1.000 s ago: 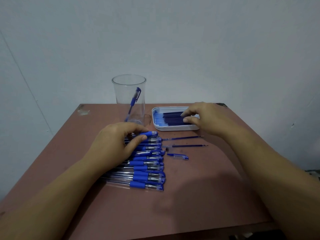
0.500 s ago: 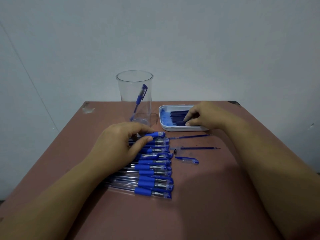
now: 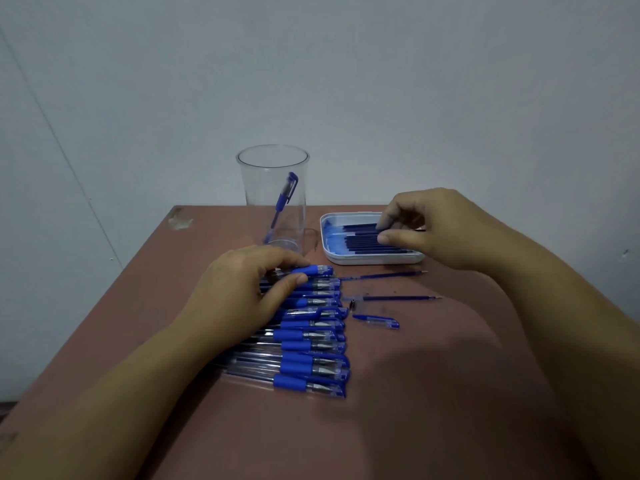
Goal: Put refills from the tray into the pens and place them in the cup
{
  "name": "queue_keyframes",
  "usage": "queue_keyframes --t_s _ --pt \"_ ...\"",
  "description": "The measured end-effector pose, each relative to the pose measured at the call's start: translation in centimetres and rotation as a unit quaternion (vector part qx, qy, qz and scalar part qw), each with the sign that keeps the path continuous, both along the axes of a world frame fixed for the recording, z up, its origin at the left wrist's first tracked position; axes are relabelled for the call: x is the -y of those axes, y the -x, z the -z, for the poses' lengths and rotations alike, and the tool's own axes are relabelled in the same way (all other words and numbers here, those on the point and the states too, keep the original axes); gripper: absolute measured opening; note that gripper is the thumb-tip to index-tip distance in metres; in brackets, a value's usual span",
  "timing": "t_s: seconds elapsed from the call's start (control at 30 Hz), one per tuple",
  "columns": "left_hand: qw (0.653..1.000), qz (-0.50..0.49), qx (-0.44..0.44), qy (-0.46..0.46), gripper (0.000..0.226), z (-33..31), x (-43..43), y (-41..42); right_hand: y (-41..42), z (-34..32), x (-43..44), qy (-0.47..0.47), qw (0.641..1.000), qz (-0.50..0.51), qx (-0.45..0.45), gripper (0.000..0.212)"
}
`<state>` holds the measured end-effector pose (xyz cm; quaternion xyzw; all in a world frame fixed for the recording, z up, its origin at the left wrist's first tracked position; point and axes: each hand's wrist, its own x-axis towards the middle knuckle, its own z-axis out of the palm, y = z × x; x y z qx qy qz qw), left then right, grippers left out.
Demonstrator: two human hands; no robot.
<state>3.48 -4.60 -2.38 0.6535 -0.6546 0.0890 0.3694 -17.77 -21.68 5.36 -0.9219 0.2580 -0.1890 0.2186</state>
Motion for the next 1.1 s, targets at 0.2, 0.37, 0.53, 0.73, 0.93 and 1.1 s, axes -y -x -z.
queue_keyframes --t_s 0.2,0.37,0.53,0.73,0.93,1.1 --pt "1.000 0.000 -0.004 0.001 0.038 0.0 -0.2 0.0 1.9 2.7 -3.3 0.047 0.994 -0.009 0.103 0.012" --pt "1.000 -0.007 -0.007 0.001 0.030 0.0 -0.3 0.1 1.4 5.5 -2.8 0.035 0.989 -0.010 0.146 0.024" --pt "1.000 -0.011 -0.002 0.004 0.025 -0.2 -0.2 0.1 1.1 5.6 -2.9 0.029 0.986 -0.023 0.161 0.024" --pt "1.000 -0.021 0.010 0.004 0.026 -0.1 -0.2 0.1 0.9 5.6 -2.9 0.021 0.985 -0.024 0.167 0.028" --pt "1.000 -0.020 0.016 0.002 0.023 -0.3 -0.3 0.1 0.9 5.8 -2.9 -0.029 0.989 -0.041 0.137 0.015" --pt "1.000 0.011 0.016 -0.010 0.021 -0.4 -0.5 -0.1 0.8 5.8 -2.8 -0.017 0.990 -0.051 0.129 0.021"
